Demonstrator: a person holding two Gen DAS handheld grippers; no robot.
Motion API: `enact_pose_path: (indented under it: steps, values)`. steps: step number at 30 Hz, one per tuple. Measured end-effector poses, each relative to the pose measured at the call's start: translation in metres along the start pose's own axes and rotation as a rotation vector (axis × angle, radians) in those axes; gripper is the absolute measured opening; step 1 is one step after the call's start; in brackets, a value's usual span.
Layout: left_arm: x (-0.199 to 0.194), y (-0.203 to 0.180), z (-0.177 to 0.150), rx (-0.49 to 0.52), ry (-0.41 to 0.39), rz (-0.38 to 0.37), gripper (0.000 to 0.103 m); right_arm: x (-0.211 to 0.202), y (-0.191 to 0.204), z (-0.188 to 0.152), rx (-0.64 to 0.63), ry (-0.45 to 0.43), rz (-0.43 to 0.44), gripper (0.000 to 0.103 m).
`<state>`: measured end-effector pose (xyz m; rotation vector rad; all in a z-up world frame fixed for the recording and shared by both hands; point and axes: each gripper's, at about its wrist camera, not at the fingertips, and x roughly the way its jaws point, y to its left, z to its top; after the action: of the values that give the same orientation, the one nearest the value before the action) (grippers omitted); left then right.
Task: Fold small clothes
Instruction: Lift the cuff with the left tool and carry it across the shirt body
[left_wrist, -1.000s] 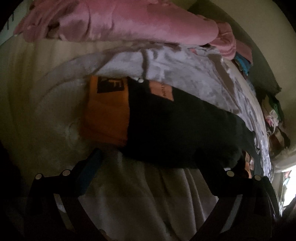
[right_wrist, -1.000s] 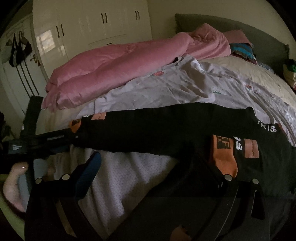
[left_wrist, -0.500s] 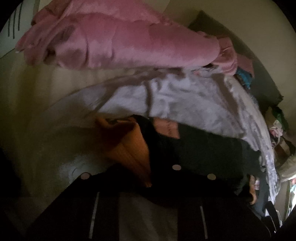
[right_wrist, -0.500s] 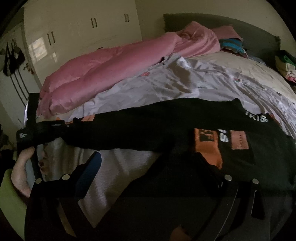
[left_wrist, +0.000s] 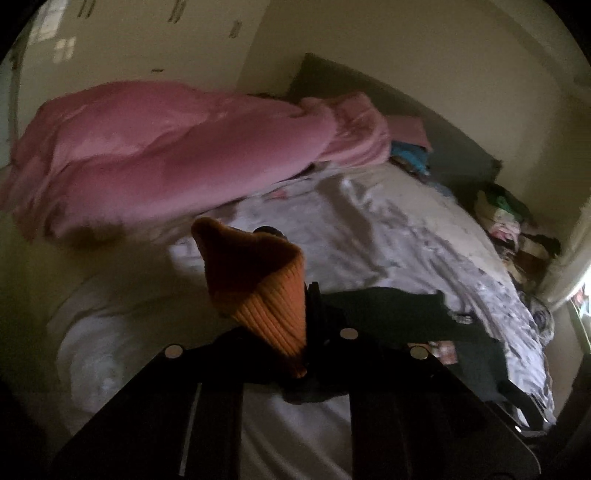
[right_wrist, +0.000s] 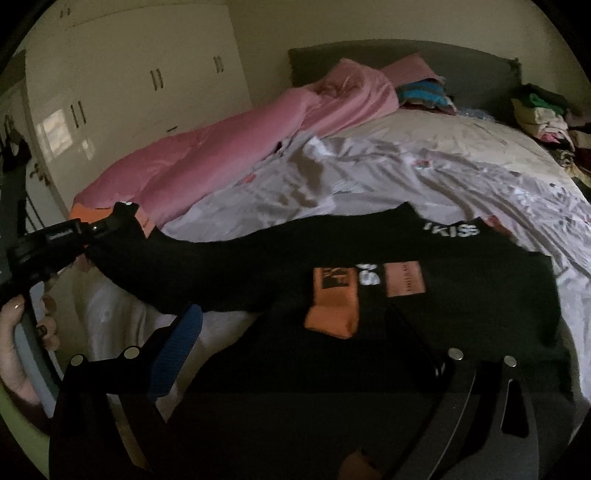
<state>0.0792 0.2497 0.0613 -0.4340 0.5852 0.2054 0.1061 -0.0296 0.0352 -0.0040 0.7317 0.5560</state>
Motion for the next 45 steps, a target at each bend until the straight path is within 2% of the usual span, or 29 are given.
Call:
enact_pose_path:
  steps: [9,25,45]
  values:
    - [-0.007,-0.053,0.002,0.085,0.029,-0.079,0.006,-0.033,-0.038,0.0,0.081,-0.066,-0.027,0.098]
    - [-0.01,-0.108,0.015,0.141,0.057,-0.117,0.006,-0.082,-0.094,-0.01,0.19,-0.151,-0.055,0.098]
    - [-0.003,-0.194,0.005,0.248,0.107,-0.233,0.006,-0.12,-0.15,-0.03,0.304,-0.197,-0.118,0.098]
